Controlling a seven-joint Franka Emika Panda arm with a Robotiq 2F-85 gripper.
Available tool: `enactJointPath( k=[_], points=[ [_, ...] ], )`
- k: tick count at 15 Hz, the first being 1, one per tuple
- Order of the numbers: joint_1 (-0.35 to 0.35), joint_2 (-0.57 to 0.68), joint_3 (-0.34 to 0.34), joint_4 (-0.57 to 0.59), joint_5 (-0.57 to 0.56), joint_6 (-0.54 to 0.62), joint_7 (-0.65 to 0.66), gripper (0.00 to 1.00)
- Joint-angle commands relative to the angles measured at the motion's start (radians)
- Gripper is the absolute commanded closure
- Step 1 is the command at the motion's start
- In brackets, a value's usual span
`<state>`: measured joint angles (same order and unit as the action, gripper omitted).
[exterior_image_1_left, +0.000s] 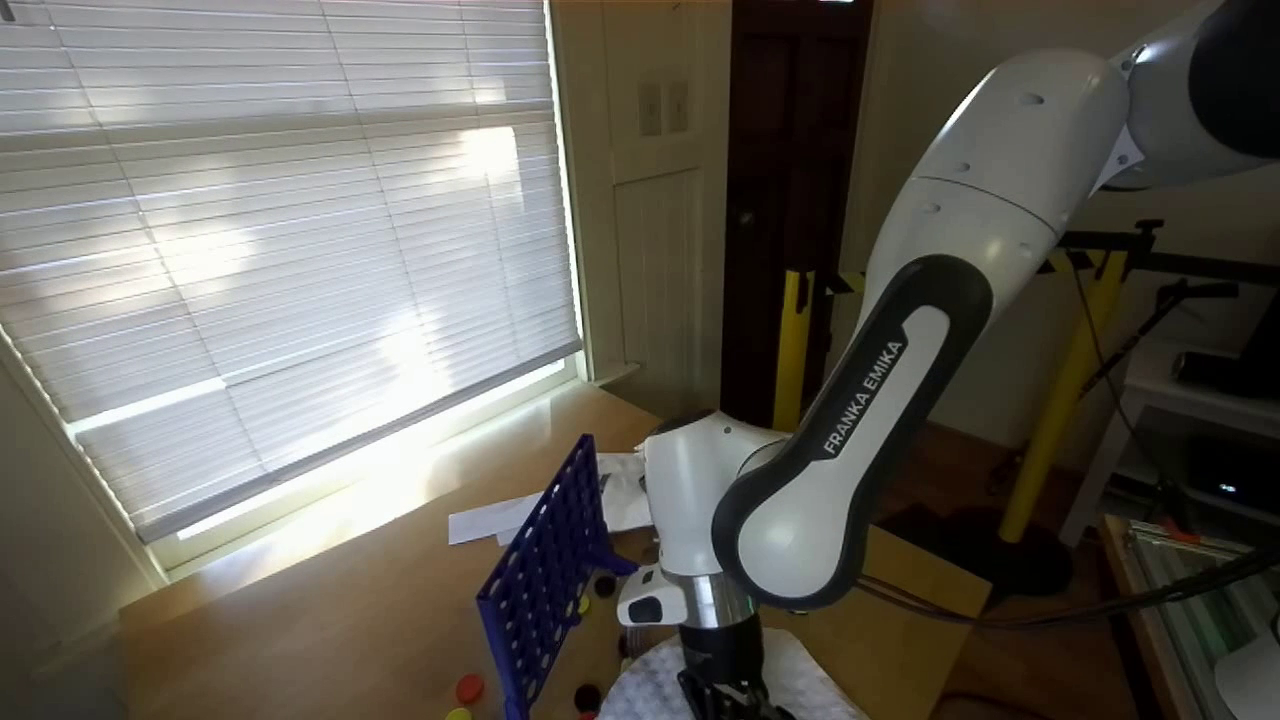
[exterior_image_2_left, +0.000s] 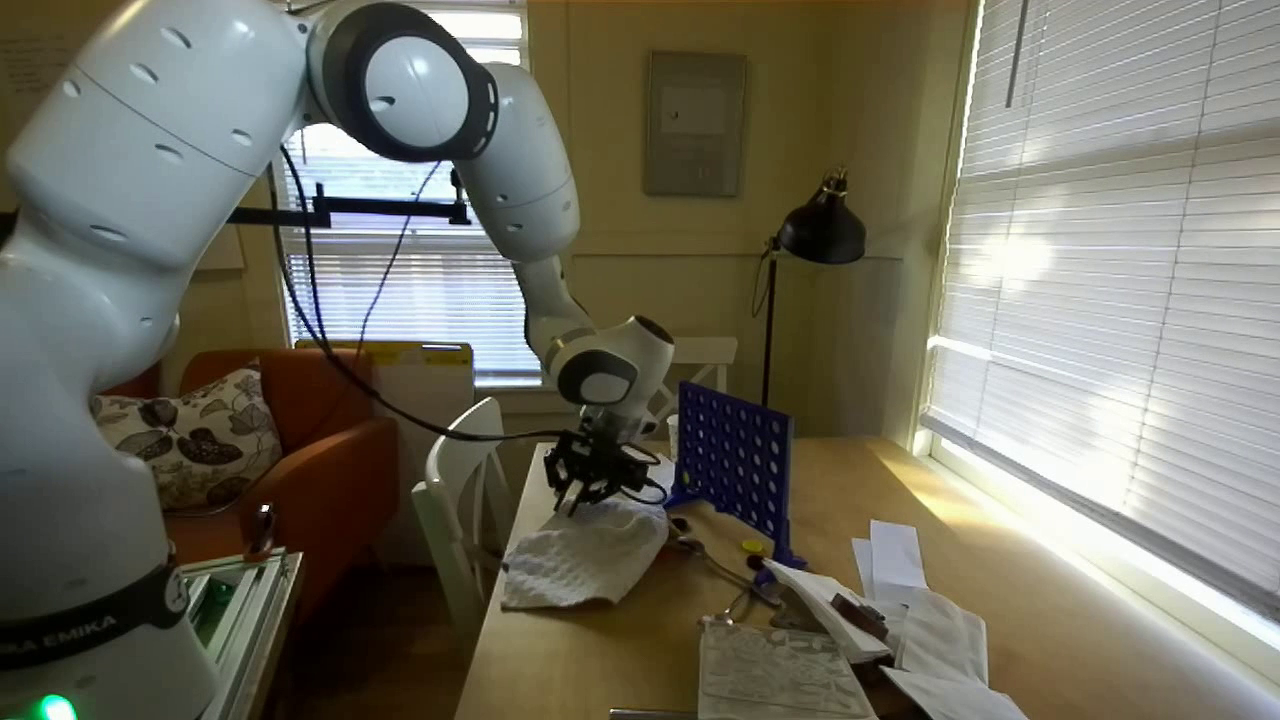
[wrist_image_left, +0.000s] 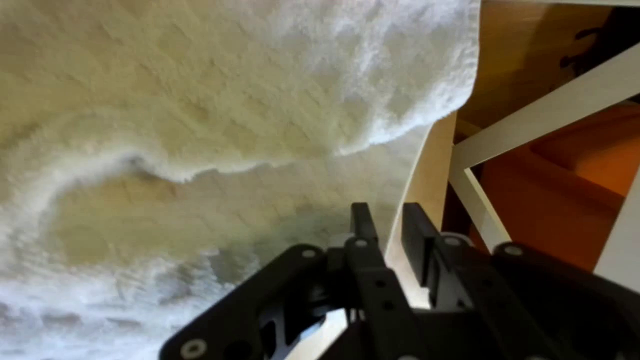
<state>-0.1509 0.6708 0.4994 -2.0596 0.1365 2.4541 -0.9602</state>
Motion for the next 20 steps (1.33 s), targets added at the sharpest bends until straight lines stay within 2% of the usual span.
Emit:
enactJointPath(
  k=[1, 5, 7, 8, 11, 14, 15, 17, 20],
  points=[
    [0.081, -0.060, -0.115, -0.037, -0.004, 0.054, 0.100, 0.45],
    [0.160, -0.120, -0.233, -0.089, -0.053, 0.151, 0.258, 0.19],
    [0.168, -0.167, -0.249, -0.134, -0.048, 0.148, 0.337, 0.04],
    [0.172, -0.196, -0.258, -0.169, -0.042, 0.149, 0.383, 0.00],
    [0.205, -0.260, -0.321, -0.245, -0.095, 0.177, 0.537, 0.00],
    [0.198, -0.281, -0.368, -0.290, -0.107, 0.176, 0.661, 0.00],
    [0.174, -0.271, -0.367, -0.295, -0.093, 0.173, 0.651, 0.00],
    [0.095, -0.255, -0.330, -0.310, -0.023, 0.186, 0.551, 0.00],
    [-0.064, -0.244, -0.214, -0.354, 0.134, 0.293, 0.340, 0.00]
  ],
)
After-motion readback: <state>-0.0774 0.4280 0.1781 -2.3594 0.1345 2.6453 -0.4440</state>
